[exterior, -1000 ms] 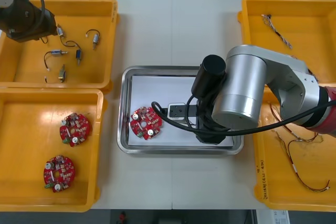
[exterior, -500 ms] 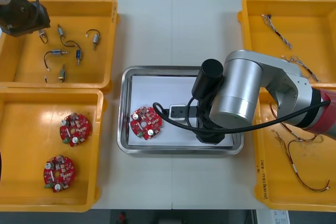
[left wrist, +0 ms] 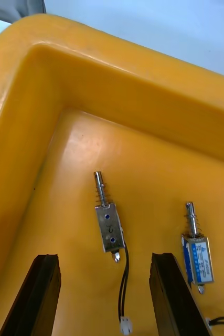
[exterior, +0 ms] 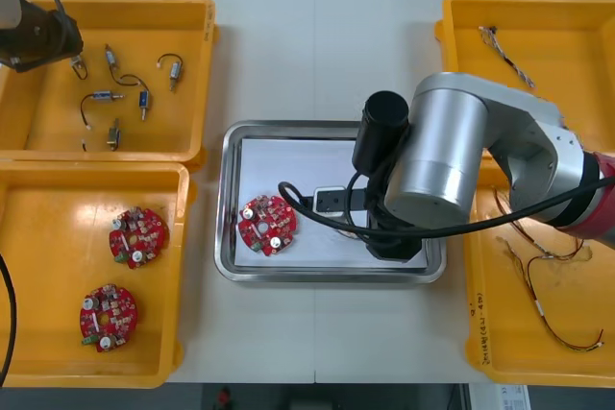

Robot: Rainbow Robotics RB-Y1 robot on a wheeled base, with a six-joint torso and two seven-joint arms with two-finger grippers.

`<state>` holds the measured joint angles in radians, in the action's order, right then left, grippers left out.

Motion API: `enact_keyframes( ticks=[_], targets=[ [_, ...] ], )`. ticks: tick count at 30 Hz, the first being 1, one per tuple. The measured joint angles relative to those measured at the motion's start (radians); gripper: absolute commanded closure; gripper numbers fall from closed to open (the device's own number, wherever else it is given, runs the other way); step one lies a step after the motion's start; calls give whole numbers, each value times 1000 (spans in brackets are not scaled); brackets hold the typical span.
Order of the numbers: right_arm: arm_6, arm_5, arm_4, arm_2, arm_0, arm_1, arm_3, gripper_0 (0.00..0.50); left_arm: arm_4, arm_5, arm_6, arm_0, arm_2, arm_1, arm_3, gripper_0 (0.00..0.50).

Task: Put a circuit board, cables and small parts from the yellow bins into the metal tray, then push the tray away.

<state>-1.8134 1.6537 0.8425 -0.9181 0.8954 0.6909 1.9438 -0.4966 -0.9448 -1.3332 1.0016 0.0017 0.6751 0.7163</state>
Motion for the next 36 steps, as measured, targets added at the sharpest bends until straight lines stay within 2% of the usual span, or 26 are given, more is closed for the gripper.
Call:
enact_keyframes(
  ticks=[9, 15, 21, 27, 32, 36],
  targets=[
    [0, 251, 30, 297, -46, -50, 142, 0, 1, 151, 0, 0, 0, -32, -93, 0],
    [0, 263, 63, 466, -90, -52, 246, 0, 1, 224, 0, 1, -7, -55, -133, 0],
    [0, 263, 168, 649, -121, -49, 286, 0, 1, 285, 0, 1, -40, -63, -163, 0],
    [0, 264, 262, 799, -178, 21, 291, 0, 2, 336, 0, -2, -65, -64, -165, 0],
    [0, 264, 279, 895, -233, 105, 290, 0, 2, 342, 0, -2, -73, -64, -165, 0],
    [0, 264, 288, 973, -271, 142, 253, 0, 2, 352, 0, -9, -73, -64, -165, 0]
  ],
)
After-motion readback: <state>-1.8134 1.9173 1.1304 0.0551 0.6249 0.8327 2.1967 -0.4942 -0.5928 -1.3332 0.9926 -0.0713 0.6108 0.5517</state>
